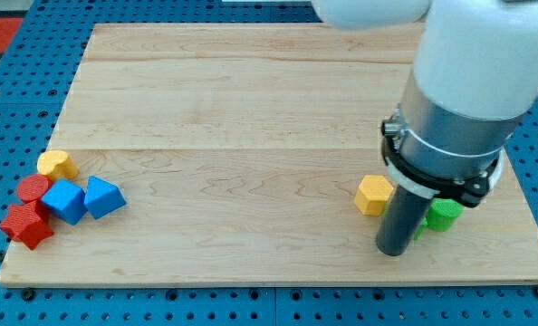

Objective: Move the green star towards center

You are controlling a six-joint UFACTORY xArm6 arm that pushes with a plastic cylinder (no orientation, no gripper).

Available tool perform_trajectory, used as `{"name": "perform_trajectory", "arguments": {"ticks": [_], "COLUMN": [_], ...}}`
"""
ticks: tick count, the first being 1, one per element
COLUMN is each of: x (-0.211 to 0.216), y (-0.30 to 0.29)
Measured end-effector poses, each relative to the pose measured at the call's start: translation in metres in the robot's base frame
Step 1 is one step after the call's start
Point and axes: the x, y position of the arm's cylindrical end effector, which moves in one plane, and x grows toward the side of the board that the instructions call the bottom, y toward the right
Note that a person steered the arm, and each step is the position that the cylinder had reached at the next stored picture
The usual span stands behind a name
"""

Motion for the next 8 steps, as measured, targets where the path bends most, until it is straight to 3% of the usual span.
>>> {"name": "perform_trajectory", "arguments": {"ticks": [3,4,5,8], "x": [-0.002,0.015,0.012,-0.073], "y": [0.013,0.018,0.056,0.023]}}
